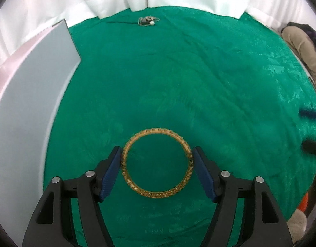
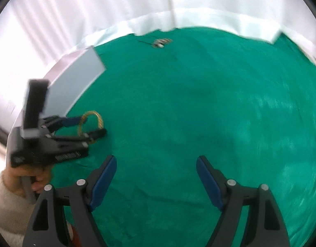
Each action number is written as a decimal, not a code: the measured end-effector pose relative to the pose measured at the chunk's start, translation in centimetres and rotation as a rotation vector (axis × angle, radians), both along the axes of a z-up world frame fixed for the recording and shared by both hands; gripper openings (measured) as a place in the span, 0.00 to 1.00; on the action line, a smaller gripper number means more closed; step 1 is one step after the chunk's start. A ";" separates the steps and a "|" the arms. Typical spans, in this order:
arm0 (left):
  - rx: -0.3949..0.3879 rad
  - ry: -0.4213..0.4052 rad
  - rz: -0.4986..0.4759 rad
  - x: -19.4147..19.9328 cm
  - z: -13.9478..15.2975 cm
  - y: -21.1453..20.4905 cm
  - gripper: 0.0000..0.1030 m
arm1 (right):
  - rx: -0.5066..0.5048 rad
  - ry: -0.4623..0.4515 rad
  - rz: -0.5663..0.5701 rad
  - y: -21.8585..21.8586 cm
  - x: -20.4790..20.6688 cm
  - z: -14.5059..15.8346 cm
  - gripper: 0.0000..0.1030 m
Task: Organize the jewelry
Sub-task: 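Lower the right tool onto the silver filigree earrings and close on them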
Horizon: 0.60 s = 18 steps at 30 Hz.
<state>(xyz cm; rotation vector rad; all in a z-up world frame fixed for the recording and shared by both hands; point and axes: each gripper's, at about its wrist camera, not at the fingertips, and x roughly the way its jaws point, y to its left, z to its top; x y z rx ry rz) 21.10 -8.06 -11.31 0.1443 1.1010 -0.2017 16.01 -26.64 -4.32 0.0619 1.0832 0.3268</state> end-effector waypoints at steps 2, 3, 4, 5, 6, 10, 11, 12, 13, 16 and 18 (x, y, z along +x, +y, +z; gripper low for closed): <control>0.000 -0.002 0.012 -0.6 0.0 0.2 0.87 | -0.009 -0.002 0.070 -0.2 3.0 1.6 0.79; -0.005 -0.011 0.018 -1.0 0.1 0.3 0.88 | -0.010 -0.003 0.081 -0.4 4.3 2.1 0.79; -0.016 -0.018 0.020 -1.3 0.3 0.5 0.88 | -0.009 -0.001 0.087 -0.7 6.8 2.6 0.79; -0.032 -0.021 0.025 -1.7 0.4 0.7 0.88 | -0.013 0.007 0.084 -0.8 8.7 2.6 0.79; -0.047 -0.021 0.033 -1.9 0.6 1.0 0.88 | -0.030 0.020 0.072 -0.9 11.1 2.5 0.79; -0.133 -0.019 0.069 -3.0 1.5 2.5 0.88 | 0.004 0.091 -0.011 -1.0 22.2 0.2 0.79; -0.150 -0.020 0.075 -3.3 1.7 2.9 0.88 | 0.064 0.118 -0.031 -0.6 25.7 -0.8 0.79; -0.160 -0.022 0.080 -3.7 2.0 3.2 0.88 | 0.116 0.138 -0.041 -0.2 28.0 -1.5 0.79; -0.162 -0.023 0.083 -3.9 2.1 3.4 0.88 | 0.149 0.145 -0.057 0.3 29.8 -1.9 0.79; -0.152 -0.025 0.096 -4.6 2.4 4.2 0.88 | 0.222 0.147 -0.094 2.8 35.2 -3.4 0.79; -0.154 -0.011 0.106 -5.0 2.1 4.9 0.88 | 0.207 0.177 -0.109 4.9 38.0 -5.0 0.78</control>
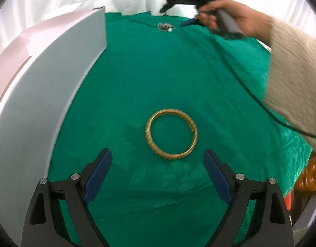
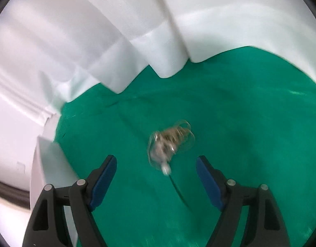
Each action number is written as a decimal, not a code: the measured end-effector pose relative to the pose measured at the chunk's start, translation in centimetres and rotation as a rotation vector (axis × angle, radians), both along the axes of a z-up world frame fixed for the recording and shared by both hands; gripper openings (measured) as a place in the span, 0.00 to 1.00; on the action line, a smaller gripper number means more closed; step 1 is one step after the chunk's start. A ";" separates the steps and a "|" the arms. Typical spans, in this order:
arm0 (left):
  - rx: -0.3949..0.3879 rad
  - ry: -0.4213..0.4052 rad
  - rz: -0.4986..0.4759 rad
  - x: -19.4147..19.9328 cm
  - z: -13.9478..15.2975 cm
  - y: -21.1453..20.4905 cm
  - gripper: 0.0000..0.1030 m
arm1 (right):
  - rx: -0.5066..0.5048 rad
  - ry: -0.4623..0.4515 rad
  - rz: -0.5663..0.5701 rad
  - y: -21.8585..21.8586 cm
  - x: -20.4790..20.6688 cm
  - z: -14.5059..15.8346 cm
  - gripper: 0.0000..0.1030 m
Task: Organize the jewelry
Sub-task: 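Lower the right tool onto the silver filigree earrings and close on them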
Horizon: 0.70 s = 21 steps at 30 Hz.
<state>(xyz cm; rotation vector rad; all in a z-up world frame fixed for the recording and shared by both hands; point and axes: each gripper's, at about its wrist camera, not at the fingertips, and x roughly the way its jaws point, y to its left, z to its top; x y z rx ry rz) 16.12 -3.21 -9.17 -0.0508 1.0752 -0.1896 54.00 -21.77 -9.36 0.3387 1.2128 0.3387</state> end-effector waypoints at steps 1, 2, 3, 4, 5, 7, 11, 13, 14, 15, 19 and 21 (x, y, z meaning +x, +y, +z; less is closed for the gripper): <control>-0.005 0.008 0.004 -0.1 -0.1 0.2 0.88 | -0.024 0.007 -0.003 0.6 0.6 -0.6 0.75; -0.013 0.018 0.011 -0.2 -0.3 0.5 0.88 | -0.084 0.017 -0.004 1.7 1.5 -1.4 0.75; -0.019 0.021 0.018 -0.3 -0.4 0.7 0.88 | -0.117 0.015 -0.001 2.4 1.8 -1.8 0.75; -0.024 0.023 0.021 -0.3 -0.5 0.9 0.88 | -0.170 -0.033 0.004 3.2 1.9 -1.6 0.75; -0.027 0.028 0.019 -0.2 -0.6 1.0 0.88 | -0.242 -0.044 0.028 4.4 2.1 -1.8 0.74; -0.025 0.035 0.015 -0.1 -0.9 1.0 0.88 | -0.361 -0.066 0.049 5.7 1.9 -1.9 0.51; -0.030 0.044 0.024 0.2 -1.4 1.4 0.88 | -0.416 -0.064 0.063 6.5 1.0 -1.4 0.32; -0.028 0.042 0.028 0.1 -1.4 1.6 0.88 | -0.367 -0.088 0.042 5.6 0.3 -0.4 0.31; -0.029 0.039 0.031 -0.1 -1.3 1.6 0.88 | -0.341 -0.099 0.034 5.0 -0.1 0.2 0.31; -0.031 0.038 0.034 -0.3 -1.3 1.7 0.88 | -0.305 -0.108 0.027 4.4 -0.5 0.8 0.31; -0.030 0.041 0.054 -0.2 -1.7 2.5 0.88 | -0.199 -0.153 0.043 1.9 -4.1 4.4 0.31; -0.027 0.037 0.063 -0.5 -1.5 2.9 0.88 | -0.180 -0.174 0.066 1.2 -5.8 6.0 0.31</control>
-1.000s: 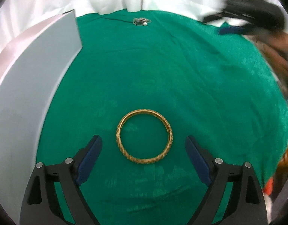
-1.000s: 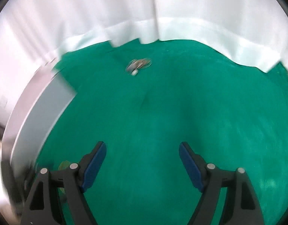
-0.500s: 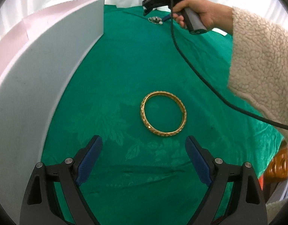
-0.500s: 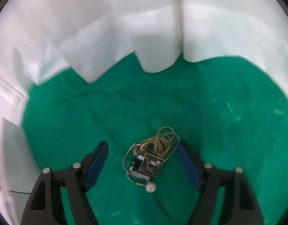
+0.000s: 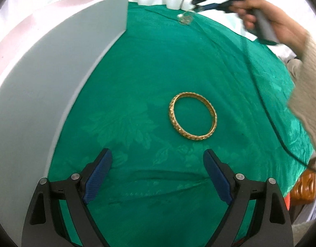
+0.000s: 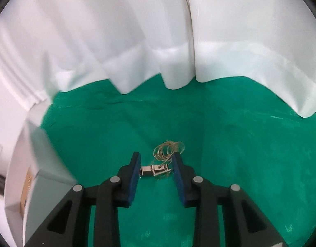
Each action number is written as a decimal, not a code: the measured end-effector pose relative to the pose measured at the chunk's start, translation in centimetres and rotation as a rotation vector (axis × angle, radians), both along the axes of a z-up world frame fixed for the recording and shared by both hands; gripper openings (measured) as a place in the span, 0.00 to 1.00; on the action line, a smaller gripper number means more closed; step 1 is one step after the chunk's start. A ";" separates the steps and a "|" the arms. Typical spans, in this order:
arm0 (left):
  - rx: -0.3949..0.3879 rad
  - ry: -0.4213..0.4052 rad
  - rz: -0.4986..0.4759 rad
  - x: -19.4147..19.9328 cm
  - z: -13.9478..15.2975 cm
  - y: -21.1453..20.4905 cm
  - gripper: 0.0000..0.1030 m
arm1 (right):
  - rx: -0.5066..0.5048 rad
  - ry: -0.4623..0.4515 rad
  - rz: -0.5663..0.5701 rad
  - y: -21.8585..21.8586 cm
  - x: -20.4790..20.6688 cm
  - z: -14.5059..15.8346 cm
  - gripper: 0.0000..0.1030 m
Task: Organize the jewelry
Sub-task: 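Lower the right tool onto the silver filigree earrings and close on them, then lift the silver earrings with the right tool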
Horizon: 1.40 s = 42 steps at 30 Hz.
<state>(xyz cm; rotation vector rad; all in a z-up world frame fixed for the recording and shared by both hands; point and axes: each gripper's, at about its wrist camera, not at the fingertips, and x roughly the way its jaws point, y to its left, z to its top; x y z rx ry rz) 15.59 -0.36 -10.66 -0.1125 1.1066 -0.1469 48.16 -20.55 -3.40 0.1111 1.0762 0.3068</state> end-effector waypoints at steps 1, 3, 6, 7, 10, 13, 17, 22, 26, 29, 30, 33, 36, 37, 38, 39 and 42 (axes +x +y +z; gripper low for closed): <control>0.003 -0.002 0.003 -0.1 0.1 0.1 0.88 | 0.012 -0.007 0.015 -0.3 -1.0 0.8 0.31; 0.006 -0.003 0.006 -0.4 0.3 0.2 0.88 | 0.036 -0.020 0.041 -0.7 -3.8 2.5 0.31; -0.005 -0.001 0.002 -0.7 0.5 0.3 0.88 | 0.065 -0.028 0.077 -1.5 -7.0 4.4 0.31; -0.008 -0.002 -0.003 -0.7 0.7 0.3 0.88 | 0.073 -0.029 0.088 -2.1 -8.3 5.1 0.31; -0.014 -0.005 -0.023 -0.9 0.7 0.4 0.88 | 0.079 -0.015 0.133 -3.3 -12.6 6.5 0.31; -0.023 -0.001 -0.053 -1.1 0.5 -0.4 0.88 | 0.062 0.028 0.159 -4.2 -17.1 6.2 0.31; -0.009 0.008 -0.125 0.0 -0.2 -2.7 0.88 | 0.029 0.093 0.157 -5.9 -22.7 3.4 0.31; 0.084 -0.007 -0.146 2.9 -1.4 -5.3 0.91 | 0.005 0.157 0.118 -8.1 -27.5 -1.0 0.32; 0.163 -0.040 -0.150 3.7 -2.0 -6.4 0.94 | 0.020 0.171 0.107 -9.5 -29.6 -1.7 0.51; 0.153 -0.053 -0.132 3.8 -2.0 -6.3 0.94 | 0.001 0.124 0.113 -9.8 -29.9 -1.1 0.51; 0.154 -0.056 -0.129 3.6 -2.0 -6.2 0.94 | -0.027 0.103 0.119 -9.5 -29.7 -1.0 0.51; 0.154 -0.059 -0.124 3.5 -2.0 -6.1 0.94 | -0.117 0.070 0.146 -8.8 -29.4 -1.0 0.51; 0.152 -0.067 -0.128 3.5 -2.0 -6.0 0.93 | -0.086 0.095 0.153 -9.3 -29.5 -1.1 0.51; 0.152 -0.069 -0.127 3.6 -2.0 -6.0 0.93 | -0.091 0.098 0.160 -9.1 -29.7 -1.3 0.52; 0.152 -0.072 -0.125 3.5 -2.0 -6.0 0.92 | -0.110 0.099 0.189 -8.7 -30.2 -1.4 0.52; 0.153 -0.079 -0.121 3.5 -2.0 -6.0 0.88 | -0.131 0.106 0.221 -8.0 -30.8 -1.7 0.53; 0.151 -0.099 -0.121 3.7 -1.7 -6.4 0.71 | -0.174 0.126 0.198 -6.7 -32.4 -2.7 0.55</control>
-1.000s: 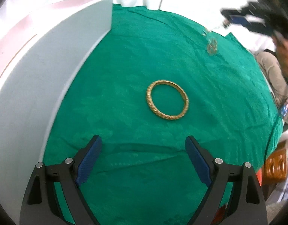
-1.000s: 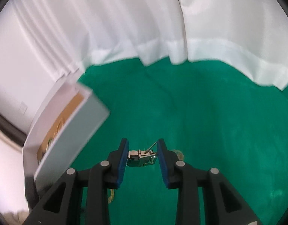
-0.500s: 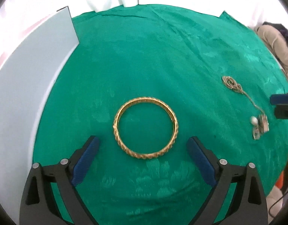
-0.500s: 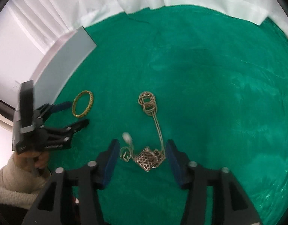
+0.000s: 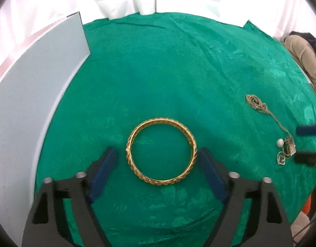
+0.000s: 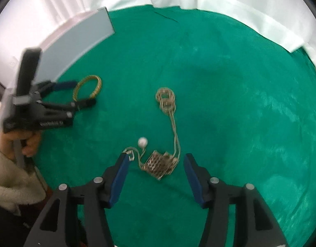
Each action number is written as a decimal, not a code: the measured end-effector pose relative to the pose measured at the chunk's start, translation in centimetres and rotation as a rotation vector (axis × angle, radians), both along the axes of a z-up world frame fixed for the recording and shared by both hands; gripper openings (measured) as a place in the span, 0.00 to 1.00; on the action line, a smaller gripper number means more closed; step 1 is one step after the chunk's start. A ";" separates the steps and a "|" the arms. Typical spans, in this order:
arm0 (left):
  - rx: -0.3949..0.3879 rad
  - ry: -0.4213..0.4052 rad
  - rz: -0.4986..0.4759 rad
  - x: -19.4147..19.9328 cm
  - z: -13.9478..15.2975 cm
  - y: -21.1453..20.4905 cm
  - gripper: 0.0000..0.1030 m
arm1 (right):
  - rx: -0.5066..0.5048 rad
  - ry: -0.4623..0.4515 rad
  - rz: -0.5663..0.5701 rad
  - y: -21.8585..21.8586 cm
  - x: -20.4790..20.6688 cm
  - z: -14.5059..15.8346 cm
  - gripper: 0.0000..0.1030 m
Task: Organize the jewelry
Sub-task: 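Lift the silver earrings with the right tool, then carry the gold bangle over the box and open the left tool while the right tool drops the earrings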
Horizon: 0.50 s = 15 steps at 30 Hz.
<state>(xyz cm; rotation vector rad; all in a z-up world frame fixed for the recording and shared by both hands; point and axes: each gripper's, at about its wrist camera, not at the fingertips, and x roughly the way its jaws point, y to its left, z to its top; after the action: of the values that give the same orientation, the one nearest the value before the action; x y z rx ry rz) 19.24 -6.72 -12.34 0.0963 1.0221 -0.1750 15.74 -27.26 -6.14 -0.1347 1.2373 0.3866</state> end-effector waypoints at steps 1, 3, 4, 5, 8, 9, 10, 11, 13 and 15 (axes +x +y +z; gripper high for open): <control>-0.001 -0.004 -0.003 0.0 0.1 -0.1 0.68 | 0.002 0.007 -0.040 0.1 -0.2 -0.5 0.55; 0.004 -0.004 0.001 0.2 0.1 -0.3 0.68 | -0.003 -0.005 -0.093 0.2 -0.5 -1.1 0.55; 0.002 -0.005 0.005 0.2 0.1 -0.3 0.68 | -0.003 -0.016 -0.109 0.4 -0.6 -1.3 0.51; 0.001 -0.004 0.006 0.2 0.1 -0.2 0.67 | 0.003 -0.030 -0.128 0.7 -0.7 -1.5 0.41; -0.021 0.002 0.019 0.0 0.5 0.1 0.67 | 0.039 -0.041 -0.170 0.6 -1.0 -1.2 0.35; -0.033 0.001 0.024 -0.1 0.8 0.3 0.67 | 0.050 -0.052 -0.172 0.6 -1.2 -0.7 0.35; -0.041 -0.002 0.029 -0.3 1.1 0.4 0.67 | 0.057 -0.060 -0.170 0.5 -1.2 -0.3 0.35; -0.055 -0.008 0.033 -0.6 1.7 0.7 0.67 | 0.068 -0.073 -0.169 0.3 -1.4 0.6 0.35; -0.082 -0.013 0.038 -1.1 3.0 1.0 0.67 | 0.111 -0.091 -0.169 -0.1 -1.7 2.4 0.35; -0.123 -0.026 0.043 -1.9 4.8 1.6 0.67 | 0.156 -0.108 -0.172 -0.5 -1.9 4.1 0.35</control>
<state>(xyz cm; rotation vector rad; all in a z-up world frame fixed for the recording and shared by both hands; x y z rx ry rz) 17.38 -5.13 -7.56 -0.0351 0.9848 -0.1961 13.88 -27.80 -2.01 0.0836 1.0981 0.3208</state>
